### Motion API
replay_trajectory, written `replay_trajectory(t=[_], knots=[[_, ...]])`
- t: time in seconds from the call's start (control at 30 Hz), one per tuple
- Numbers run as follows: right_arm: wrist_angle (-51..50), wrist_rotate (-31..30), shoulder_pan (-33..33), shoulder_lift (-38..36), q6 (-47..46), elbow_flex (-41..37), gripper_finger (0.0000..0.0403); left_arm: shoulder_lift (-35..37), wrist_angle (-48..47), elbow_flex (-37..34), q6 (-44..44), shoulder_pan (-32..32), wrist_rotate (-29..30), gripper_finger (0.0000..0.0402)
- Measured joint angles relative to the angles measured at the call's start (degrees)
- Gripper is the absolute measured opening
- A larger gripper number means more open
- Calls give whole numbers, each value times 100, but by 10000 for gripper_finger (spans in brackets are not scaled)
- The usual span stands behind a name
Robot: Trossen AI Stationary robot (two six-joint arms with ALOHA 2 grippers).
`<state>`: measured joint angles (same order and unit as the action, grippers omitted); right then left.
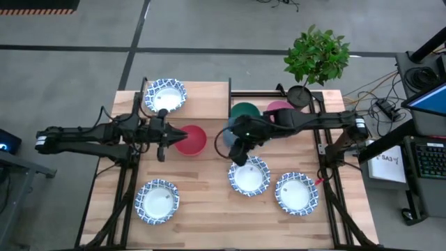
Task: Place and stack bowls onto a shelf
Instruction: Put the blue bowl on the shelf
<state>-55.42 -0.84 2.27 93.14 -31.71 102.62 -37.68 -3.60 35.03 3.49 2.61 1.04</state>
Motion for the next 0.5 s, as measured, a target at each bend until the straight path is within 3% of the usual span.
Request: replay_trajectory(t=[0.27,0.5], knots=[[1362,-1685,43,354,2991,550,11,86,14,0,-2,0,0,36],[1376,-1895,-399,1309,4527,1208,11,362,-93,-12,34,-2,-7,36]])
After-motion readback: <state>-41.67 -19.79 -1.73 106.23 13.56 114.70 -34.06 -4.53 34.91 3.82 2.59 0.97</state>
